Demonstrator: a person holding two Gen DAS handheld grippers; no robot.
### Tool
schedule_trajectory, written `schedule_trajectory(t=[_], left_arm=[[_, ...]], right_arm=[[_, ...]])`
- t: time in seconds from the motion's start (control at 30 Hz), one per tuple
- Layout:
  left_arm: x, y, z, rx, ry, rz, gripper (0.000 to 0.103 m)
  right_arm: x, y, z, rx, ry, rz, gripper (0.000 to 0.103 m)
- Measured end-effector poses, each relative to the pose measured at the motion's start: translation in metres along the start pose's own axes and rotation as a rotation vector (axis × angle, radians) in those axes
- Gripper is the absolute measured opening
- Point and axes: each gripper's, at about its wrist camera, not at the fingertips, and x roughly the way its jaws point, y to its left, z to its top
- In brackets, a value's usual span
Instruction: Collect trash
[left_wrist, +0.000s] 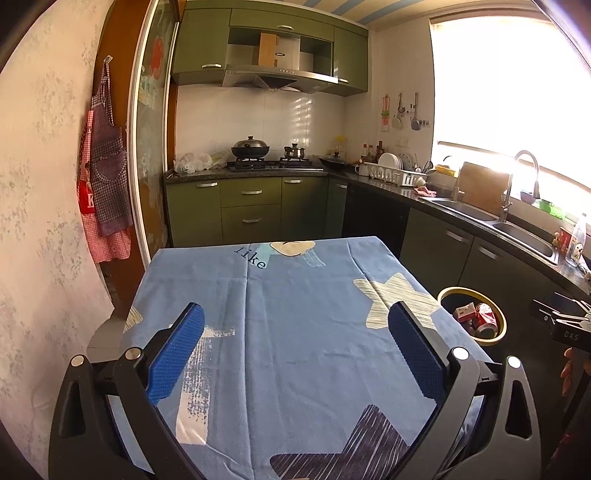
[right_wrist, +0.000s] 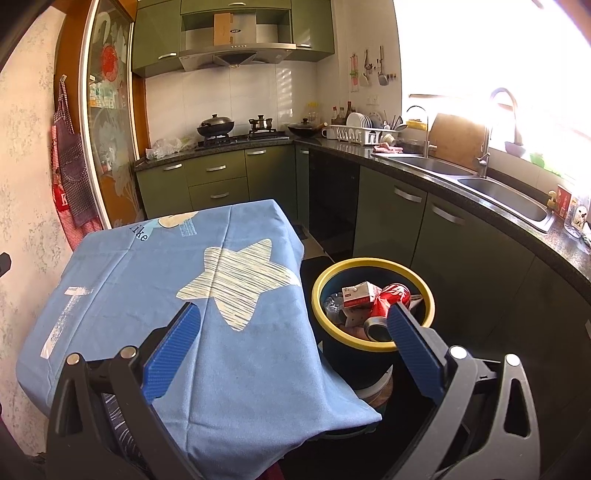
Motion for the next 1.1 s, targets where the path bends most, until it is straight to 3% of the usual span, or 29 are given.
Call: schedule_trajectory(t=[1.1], left_arm=[[-0.0001, 0.0064, -0.0012, -0.012, 0.009, -0.012, 0.098]], right_arm=[[-0.0003, 0.0026, -0.0003, 0.007, 0.003, 0.000, 0.096]])
